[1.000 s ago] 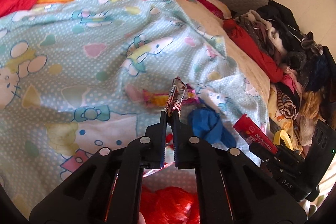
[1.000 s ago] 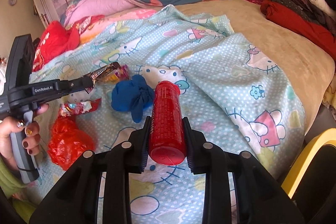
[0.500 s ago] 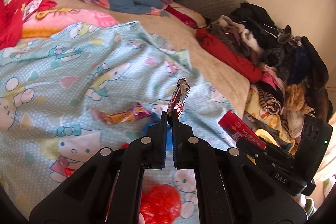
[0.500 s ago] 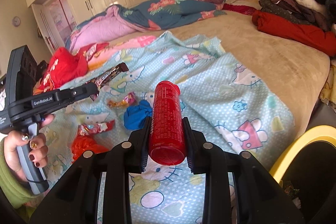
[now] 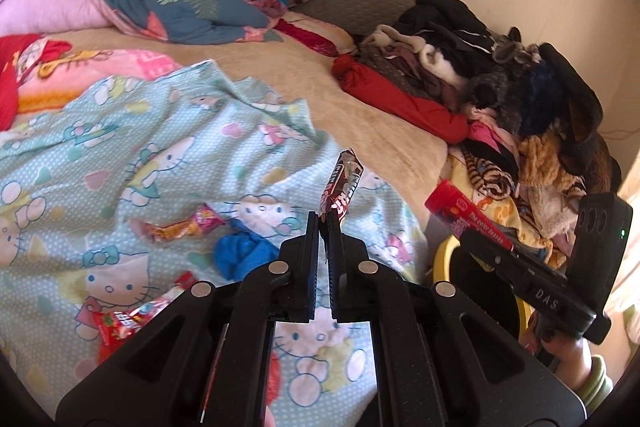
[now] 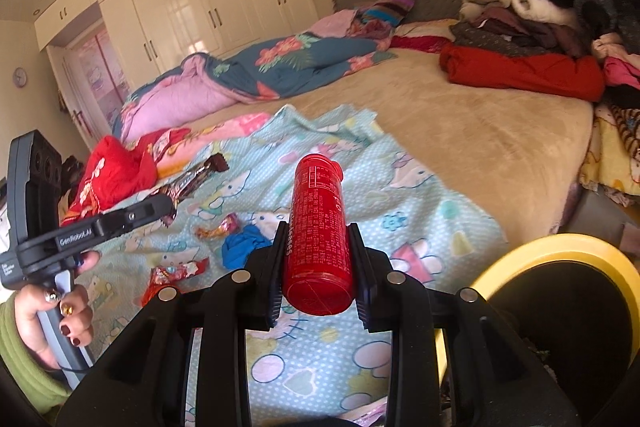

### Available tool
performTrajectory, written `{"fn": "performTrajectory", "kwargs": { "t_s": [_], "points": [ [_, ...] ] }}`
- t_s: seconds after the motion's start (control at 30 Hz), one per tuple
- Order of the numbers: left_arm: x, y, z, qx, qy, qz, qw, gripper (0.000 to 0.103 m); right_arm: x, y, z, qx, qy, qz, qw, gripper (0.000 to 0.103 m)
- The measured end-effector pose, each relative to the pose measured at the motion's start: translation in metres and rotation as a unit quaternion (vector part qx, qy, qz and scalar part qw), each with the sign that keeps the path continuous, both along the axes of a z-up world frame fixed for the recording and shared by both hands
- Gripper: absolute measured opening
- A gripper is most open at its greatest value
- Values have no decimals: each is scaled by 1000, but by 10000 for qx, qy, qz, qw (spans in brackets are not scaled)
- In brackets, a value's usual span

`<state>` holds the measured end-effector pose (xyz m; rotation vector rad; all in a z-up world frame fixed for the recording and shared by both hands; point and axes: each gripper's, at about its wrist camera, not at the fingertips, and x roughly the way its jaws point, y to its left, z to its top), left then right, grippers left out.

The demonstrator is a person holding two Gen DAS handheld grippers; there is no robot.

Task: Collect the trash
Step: 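Carry the chocolate wrapper with the left tool while the right tool carries the red tube to the bin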

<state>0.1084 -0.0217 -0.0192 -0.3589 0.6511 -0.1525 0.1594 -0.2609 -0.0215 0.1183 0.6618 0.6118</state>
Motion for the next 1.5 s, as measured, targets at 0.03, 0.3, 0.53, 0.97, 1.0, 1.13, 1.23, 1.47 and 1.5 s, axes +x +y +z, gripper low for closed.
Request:
{"fn": "performTrajectory", "kwargs": {
  "t_s": [0.03,0.3,0.53,0.97,1.0,1.13,1.23,1.47,1.5],
  "points": [
    [-1,-5,2,30,-19,-45,10000,1,-2,-4,2,6,-30,-47,10000,27],
    [-5,-31,7,159,-110,-344,9992,1,-13,-37,6,155,-78,-365,9992,27],
    [-8,-50,11,184,-170,-566,9981,1,-21,-62,10,304,-71,-682,9972,27],
    [-14,-84,14,276,-259,-982,9944,1,-37,-101,13,430,-10,-1265,9910,27],
    [-15,-87,14,282,-259,-1019,9941,1,-38,-105,14,432,-7,-1324,9902,27],
    [-16,-96,13,294,-264,-1154,9925,1,-39,-117,13,397,-17,-1543,9872,27],
    [-17,-105,12,312,-267,-1264,9911,1,-38,-127,11,324,-21,-1760,9839,27],
    [-18,-131,7,385,-246,-1587,9863,2,-36,-150,5,383,47,-2101,9769,27],
    [-17,-134,6,394,-237,-1632,9855,1,-36,-152,4,385,54,-2128,9763,27]
  ]
}}
